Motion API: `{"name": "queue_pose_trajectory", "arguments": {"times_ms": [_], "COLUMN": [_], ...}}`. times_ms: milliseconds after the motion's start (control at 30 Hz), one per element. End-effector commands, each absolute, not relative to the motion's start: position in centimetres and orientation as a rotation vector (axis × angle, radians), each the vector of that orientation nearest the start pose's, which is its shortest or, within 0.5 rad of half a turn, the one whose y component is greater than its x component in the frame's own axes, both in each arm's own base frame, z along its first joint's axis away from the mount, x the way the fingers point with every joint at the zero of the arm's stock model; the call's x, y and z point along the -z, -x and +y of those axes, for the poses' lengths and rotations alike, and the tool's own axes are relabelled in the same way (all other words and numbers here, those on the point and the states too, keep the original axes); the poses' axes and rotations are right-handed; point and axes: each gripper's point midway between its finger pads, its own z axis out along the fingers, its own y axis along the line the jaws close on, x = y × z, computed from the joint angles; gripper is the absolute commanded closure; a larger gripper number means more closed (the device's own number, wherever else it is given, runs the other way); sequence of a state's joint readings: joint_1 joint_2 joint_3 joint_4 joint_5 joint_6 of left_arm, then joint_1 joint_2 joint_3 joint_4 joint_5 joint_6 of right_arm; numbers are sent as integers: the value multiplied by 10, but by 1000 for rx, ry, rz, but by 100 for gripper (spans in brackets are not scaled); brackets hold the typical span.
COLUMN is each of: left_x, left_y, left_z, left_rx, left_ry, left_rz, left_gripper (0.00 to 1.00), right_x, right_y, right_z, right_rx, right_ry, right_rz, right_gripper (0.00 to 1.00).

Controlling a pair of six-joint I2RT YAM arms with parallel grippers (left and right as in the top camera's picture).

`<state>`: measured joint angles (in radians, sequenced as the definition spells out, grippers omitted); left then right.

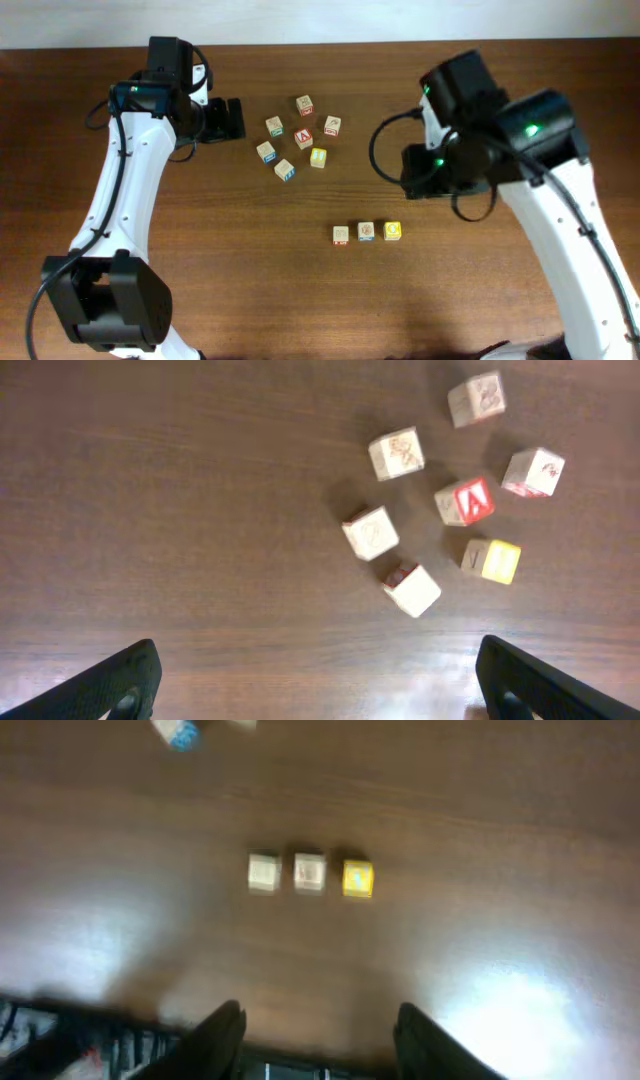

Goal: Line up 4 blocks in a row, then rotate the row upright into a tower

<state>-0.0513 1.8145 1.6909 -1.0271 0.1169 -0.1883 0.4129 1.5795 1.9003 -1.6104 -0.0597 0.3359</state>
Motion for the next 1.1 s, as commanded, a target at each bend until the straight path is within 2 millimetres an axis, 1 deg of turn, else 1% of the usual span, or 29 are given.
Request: {"name": "queue_pose_trajectory", "arguments": {"times_ms": [0,33,67,100,133,167,200,233,300,333,367,400,467,533,600,633,767,833,900,1000,1067], "left_x": [-178,-178,-176,-175,-173,-169,-165,-160,-149,-142,-134,-127,-117,-111,-106,-104,-103,-104,-104,-104,-104], "left_y": [-432,-430,-426,-423,-421,-418,-415,-411,-402,-397,-391,-386,-379,-376,-373,-371,-373,-375,-376,-376,-376], "left_z": [-48,-52,-59,-67,-74,-79,-82,-85,-96,-103,-112,-122,-137,-148,-152,-152,-153,-154,-154,-155,-155], "left_rx": [272,296,320,317,306,276,214,162,95,83,77,79,84,93,98,99,103,111,114,115,115], "left_ry": [156,148,131,106,80,106,175,234,307,323,320,294,237,196,215,239,239,239,239,239,239], "left_rz": [2728,2736,2752,2764,2772,2782,2793,2797,2810,2819,2832,2844,2856,2855,2856,2861,2854,2845,2841,2839,2839], "left_gripper": [14,27,32,42,49,58,65,71,85,90,97,100,100,100,100,100,100,100,99,99,99], "right_x": [-222,-203,-181,-160,-143,-124,-109,-95,-75,-65,-56,-44,-30,-14,-6,-5,-7,-7,-7,-8,-8], "right_y": [-266,-265,-265,-266,-268,-270,-271,-273,-275,-276,-277,-277,-282,-284,-283,-283,-287,-288,-288,-289,-289], "right_z": [120,117,112,107,103,95,87,80,73,73,74,76,82,84,91,96,106,112,123,138,142], "right_rx": [-159,-168,-173,-187,-204,-209,-202,-198,-193,-193,-191,-200,-246,-249,-306,-352,-433,-442,-449,-458,-455], "right_ry": [72,51,15,-28,-66,-116,-161,-198,-229,-229,-223,-198,-133,-137,-113,-109,-98,-73,-21,-1,-1], "right_rz": [2970,2992,3022,3047,3056,3067,3075,3080,3083,3083,3091,3109,3127,3155,3175,3176,3154,3146,3132,3112,3112], "right_gripper": [51,51,51,51,51,55,58,60,69,73,77,80,80,81,82,82,82,82,82,82,82]}}
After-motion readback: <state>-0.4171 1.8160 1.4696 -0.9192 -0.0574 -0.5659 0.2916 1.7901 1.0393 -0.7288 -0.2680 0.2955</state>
